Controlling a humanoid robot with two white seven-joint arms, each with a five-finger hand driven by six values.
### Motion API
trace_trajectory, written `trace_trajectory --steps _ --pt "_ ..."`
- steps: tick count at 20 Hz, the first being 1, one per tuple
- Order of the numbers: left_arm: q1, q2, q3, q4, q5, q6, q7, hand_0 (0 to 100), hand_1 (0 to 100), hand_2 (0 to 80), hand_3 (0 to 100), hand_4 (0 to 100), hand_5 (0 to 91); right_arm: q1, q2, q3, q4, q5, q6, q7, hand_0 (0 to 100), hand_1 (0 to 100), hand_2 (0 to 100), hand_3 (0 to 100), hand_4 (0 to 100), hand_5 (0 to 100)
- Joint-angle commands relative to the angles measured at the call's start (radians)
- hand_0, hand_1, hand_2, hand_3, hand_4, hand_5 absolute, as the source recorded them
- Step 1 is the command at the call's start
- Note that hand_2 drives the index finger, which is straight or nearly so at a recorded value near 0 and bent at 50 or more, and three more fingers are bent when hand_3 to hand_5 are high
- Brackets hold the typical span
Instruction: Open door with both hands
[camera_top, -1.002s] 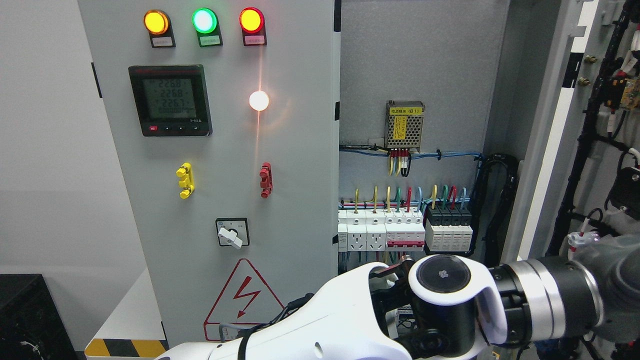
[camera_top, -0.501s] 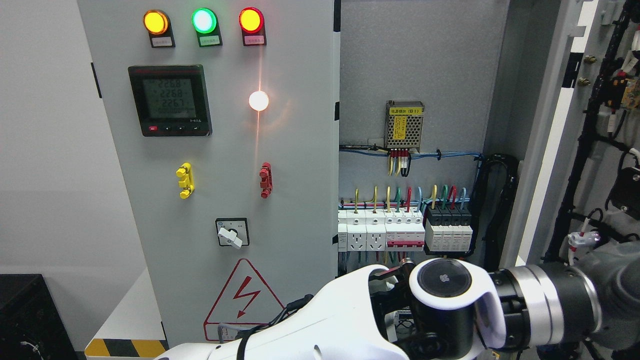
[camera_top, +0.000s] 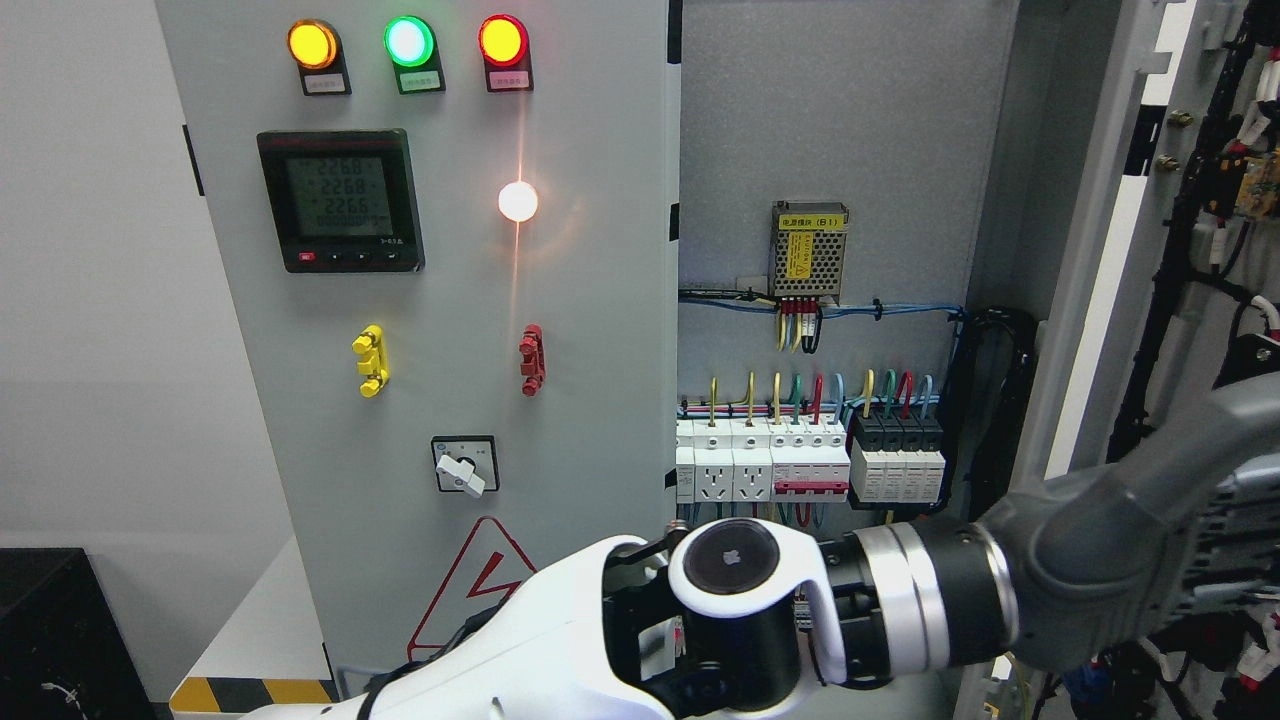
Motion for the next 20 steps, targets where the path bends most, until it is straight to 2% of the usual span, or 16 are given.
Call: trace_trajectory --steps 1,8,10,12,16,20 --pt "0.104 0.31 0.041 -0.207 0.004 -0.009 -0.004 0 0 0.0 0 0 0.0 -0.002 0.0 0.0 0.0 0.003 0.0 0.0 19 0 0 0 0 0" --pt "0.298 0.552 0.043 -0.241 0.004 -0.012 -0.006 0 0 0.0 0 0 0.0 0.0 0.0 0.0 0.0 0.003 0.001 0.0 19 0 0 0 0 0" --pt "0.389 0.607 0.043 -0.241 0.001 -0.012 -0.009 0 0 0.0 0 0 0.0 0.0 0.0 0.0 0.0 0.003 0.0 0.0 19 0 0 0 0 0" --pt "0.496 0.65 0.04 -0.238 -0.03 -0.012 -0.013 0 0 0.0 0 0 0.0 -0.002 0.0 0.0 0.0 0.003 0.001 0.0 19 0 0 0 0 0" --pt "0.723 0.707 0.04 -0.207 -0.276 -0.013 -0.02 0 0 0.0 0 0 0.0 0.0 0.0 0.0 0.0 0.003 0.0 0.0 19 0 0 0 0 0" --pt "0.938 0.695 0.049 -0.08 -0.424 -0.015 -0.02 0 0 0.0 0 0 0.0 -0.002 0.0 0.0 0.0 0.003 0.0 0.0 19 0 0 0 0 0"
